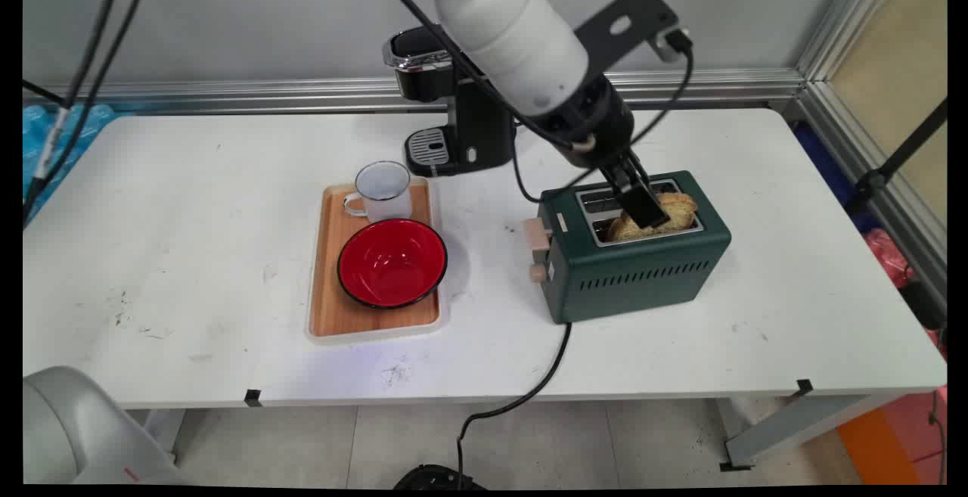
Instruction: Press the toaster switch
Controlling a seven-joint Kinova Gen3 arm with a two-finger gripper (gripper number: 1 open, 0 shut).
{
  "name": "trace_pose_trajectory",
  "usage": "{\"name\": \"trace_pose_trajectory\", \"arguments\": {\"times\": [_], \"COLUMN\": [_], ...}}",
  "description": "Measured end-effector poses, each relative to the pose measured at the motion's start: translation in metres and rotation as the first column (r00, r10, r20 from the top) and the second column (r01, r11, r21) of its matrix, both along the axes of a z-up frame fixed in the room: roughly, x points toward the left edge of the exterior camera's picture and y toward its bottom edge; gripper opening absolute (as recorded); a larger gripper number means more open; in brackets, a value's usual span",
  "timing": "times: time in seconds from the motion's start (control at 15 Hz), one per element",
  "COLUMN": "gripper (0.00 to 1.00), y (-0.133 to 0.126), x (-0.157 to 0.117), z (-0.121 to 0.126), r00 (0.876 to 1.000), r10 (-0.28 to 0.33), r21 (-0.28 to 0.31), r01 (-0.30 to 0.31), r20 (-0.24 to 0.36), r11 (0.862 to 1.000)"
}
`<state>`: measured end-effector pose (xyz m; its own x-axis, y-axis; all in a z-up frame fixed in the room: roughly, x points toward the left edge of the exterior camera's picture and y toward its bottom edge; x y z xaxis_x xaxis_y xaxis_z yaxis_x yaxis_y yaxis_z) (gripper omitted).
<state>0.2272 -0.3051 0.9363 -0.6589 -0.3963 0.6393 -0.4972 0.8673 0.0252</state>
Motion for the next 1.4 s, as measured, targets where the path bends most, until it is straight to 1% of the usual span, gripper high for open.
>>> {"name": "trace_pose_trajectory", "arguments": {"times": [0.33,0.47,0.73,0.87,1.07,1.4], "gripper": [1.00,1.00,1.00,1.00,1.00,1.00], "y": [0.014,0.022,0.037,0.045,0.056,0.064], "x": [0.031,0.050,0.086,0.103,0.118,0.121], "z": [0.026,0.036,0.045,0.046,0.036,0.011], "r00": [1.000,1.000,1.000,0.999,0.998,0.996], "r10": [-0.010,-0.008,0.012,0.011,-0.006,-0.028], "r21": [-0.029,-0.041,-0.050,-0.054,-0.061,-0.062], "r01": [0.009,0.008,-0.011,-0.009,0.010,0.032], "r20": [-0.010,-0.009,0.014,0.035,0.064,0.079], "r11": [1.000,0.999,0.999,0.999,0.998,0.998]}}
